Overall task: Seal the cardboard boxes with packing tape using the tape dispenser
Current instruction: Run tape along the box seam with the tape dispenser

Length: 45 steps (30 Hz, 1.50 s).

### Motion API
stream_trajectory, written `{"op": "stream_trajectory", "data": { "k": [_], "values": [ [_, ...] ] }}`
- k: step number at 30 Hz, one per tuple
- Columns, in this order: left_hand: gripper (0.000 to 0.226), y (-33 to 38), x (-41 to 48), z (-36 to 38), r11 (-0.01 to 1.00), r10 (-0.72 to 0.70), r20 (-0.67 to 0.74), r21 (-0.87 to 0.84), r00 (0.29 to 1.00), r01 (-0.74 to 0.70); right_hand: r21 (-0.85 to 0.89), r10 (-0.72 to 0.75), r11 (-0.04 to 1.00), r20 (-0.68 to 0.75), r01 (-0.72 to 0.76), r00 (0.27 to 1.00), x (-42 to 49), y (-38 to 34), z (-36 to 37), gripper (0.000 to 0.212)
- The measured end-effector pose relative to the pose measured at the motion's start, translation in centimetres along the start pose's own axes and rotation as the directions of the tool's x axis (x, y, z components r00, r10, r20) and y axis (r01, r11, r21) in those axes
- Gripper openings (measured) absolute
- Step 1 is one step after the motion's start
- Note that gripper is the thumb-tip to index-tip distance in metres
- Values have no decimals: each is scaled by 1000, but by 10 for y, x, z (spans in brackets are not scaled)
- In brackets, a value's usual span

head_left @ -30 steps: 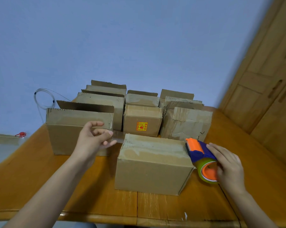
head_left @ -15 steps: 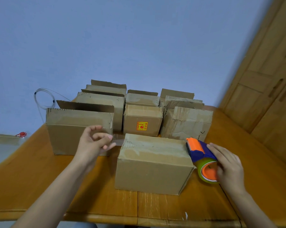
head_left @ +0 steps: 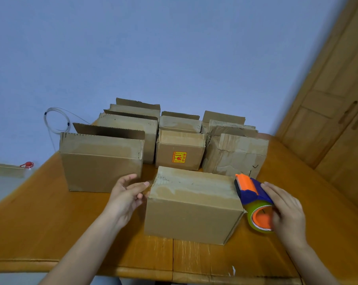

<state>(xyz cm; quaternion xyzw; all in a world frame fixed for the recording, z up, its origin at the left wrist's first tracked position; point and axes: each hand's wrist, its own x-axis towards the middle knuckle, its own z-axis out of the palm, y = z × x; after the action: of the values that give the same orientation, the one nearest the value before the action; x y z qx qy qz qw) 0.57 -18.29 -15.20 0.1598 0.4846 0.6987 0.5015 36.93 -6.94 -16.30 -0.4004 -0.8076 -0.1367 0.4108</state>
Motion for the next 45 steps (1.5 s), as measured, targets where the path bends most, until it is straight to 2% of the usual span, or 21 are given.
{"op": "stream_trajectory", "data": {
  "k": [4, 10, 12, 14, 16, 18, 20, 22, 24, 27, 28, 30, 33, 38, 40, 42, 45],
  "values": [
    [40, -8, 1, 3, 998, 0, 26, 65, 1000, -2, 17, 25, 1000, -4, -25, 1000, -4, -4, 2, 52],
    [42, -15, -2, 0, 942, -22, -14, 334, 1000, 26, 35, 37, 999, -1, -37, 999, -5, -6, 3, 66],
    [42, -19, -3, -3, 889, 37, -35, 458, 999, -17, 30, 43, 999, 6, -43, 999, -5, -6, 3, 76],
    [41, -20, -5, -3, 843, 112, -47, 533, 993, -70, 7, 23, 1000, 2, -23, 1000, -4, -6, 1, 63],
    [33, -15, -8, -2, 845, 204, -66, 516, 977, -141, -12, 18, 1000, 11, -18, 1000, -4, -7, -2, 51],
    [21, -5, -12, 2, 842, 304, -64, 484, 951, -237, -25, 15, 1000, 15, -14, 1000, -4, -7, -2, 52],
    [18, 7, -22, 11, 799, 382, 16, 497, 924, -339, -38, 16, 999, 7, -15, 1000, -4, -8, -1, 55],
    [27, 15, -35, 22, 725, 400, 168, 543, 901, -423, -46, 19, 999, -7, -19, 1000, -4, -8, -1, 54],
    [42, 16, -43, 33, 658, 341, 304, 599, 889, -457, -47, 25, 999, -20, -26, 999, -6, -10, 0, 53],
    [62, 8, -41, 38, 480, 308, 375, 732, 875, -483, -37, 40, 998, -23, -41, 999, -8, -13, 1, 60],
    [66, 8, -40, 38, 411, 306, 383, 773, 872, -484, -34, 40, 999, -21, -41, 999, -9, -14, 2, 56],
    [66, 10, -39, 36, 280, 294, 408, 827, 864, -487, -23, 34, 999, -27, -35, 999, -10, -16, 2, 51],
    [59, 16, -39, 34, 17, 238, 499, 856, 833, -517, -23, 47, 999, -27, -48, 999, -11, -16, 3, 59],
    [51, 25, -37, 38, -272, 120, 527, 832, 841, -483, -25, 47, 999, -27, -48, 999, -12, -16, 2, 61],
    [50, 26, -39, 43, -422, 152, 583, 768, 798, -481, -13, 42, 999, -28, -43, 999, -12, -19, 1, 64],
    [50, 26, -42, 52, -453, 150, 668, 702, 729, -550, -5, 21, 1000, -20, -21, 1000, -9, -26, 0, 68],
    [55, 24, -44, 68, -417, 35, 699, 660, 714, -625, 8, 4, 1000, -9, -3, 1000, -5, -35, 3, 76]
  ]
}}
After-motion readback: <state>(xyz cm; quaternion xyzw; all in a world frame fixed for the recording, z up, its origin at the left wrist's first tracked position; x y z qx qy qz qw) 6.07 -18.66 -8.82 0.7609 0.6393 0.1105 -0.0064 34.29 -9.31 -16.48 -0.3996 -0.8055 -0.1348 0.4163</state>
